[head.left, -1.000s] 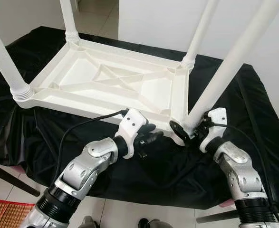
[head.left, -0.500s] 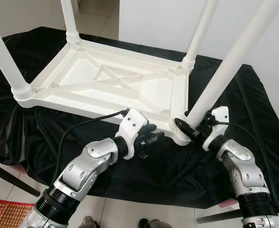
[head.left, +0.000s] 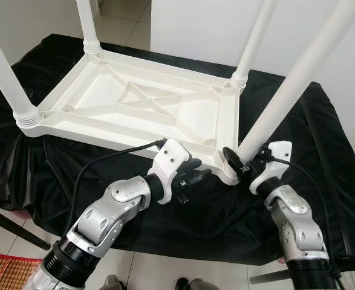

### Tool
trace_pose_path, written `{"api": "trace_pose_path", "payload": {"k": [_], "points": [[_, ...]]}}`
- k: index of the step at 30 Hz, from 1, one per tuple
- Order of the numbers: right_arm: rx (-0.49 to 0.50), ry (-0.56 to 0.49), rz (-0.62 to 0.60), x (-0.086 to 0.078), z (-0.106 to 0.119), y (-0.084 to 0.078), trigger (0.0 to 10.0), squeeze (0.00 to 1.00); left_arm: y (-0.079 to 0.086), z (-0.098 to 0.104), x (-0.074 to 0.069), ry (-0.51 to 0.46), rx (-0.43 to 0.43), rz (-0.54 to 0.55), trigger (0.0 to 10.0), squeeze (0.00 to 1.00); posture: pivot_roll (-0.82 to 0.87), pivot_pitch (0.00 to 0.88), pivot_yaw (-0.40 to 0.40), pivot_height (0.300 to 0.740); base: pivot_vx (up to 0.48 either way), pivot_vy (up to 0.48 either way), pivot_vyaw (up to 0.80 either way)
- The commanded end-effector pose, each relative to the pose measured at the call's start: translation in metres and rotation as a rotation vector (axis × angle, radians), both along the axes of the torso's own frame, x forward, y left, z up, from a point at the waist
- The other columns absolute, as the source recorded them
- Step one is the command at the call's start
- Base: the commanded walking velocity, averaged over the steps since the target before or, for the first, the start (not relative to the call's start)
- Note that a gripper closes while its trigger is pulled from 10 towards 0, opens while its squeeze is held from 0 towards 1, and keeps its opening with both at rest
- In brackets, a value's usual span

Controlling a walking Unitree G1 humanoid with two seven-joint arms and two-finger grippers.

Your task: Building children table

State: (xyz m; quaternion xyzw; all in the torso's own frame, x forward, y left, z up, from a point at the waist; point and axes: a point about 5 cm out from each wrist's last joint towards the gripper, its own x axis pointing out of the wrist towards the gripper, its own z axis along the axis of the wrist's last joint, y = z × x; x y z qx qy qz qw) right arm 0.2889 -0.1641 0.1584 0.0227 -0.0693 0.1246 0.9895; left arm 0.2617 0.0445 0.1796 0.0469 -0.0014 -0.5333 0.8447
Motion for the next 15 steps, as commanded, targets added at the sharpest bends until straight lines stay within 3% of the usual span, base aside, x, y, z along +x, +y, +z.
{"api": "trace_pose_path", "payload": {"k": [1, 6, 8, 15], "points": [[0.051, 0.045, -0.049, -0.004, -0.007, 0.003, 0.0, 0.00, -0.005, -0.001, -0.011, 0.019, 0.007, -0.131, 10.0, 0.00, 0.04, 0.155, -0.065, 0.740, 0.000, 0.000, 0.00], [0.091, 0.050, -0.119, -0.008, -0.006, 0.013, 0.0, 0.00, -0.005, -0.001, -0.011, 0.020, 0.008, -0.133, 10.0, 0.00, 0.04, 0.155, -0.065, 0.740, 0.000, 0.000, 0.00], [0.111, 0.059, -0.208, -0.012, -0.004, 0.024, 0.0, 0.00, -0.005, -0.001, -0.012, 0.019, 0.010, -0.134, 10.0, 0.00, 0.04, 0.157, -0.068, 0.740, 0.000, 0.000, 0.00], [0.115, 0.072, -0.230, -0.014, -0.004, 0.031, 0.0, 0.00, -0.005, 0.000, -0.011, 0.018, 0.010, -0.132, 10.0, 0.00, 0.05, 0.152, -0.075, 0.740, 0.000, 0.000, 0.00]]}}
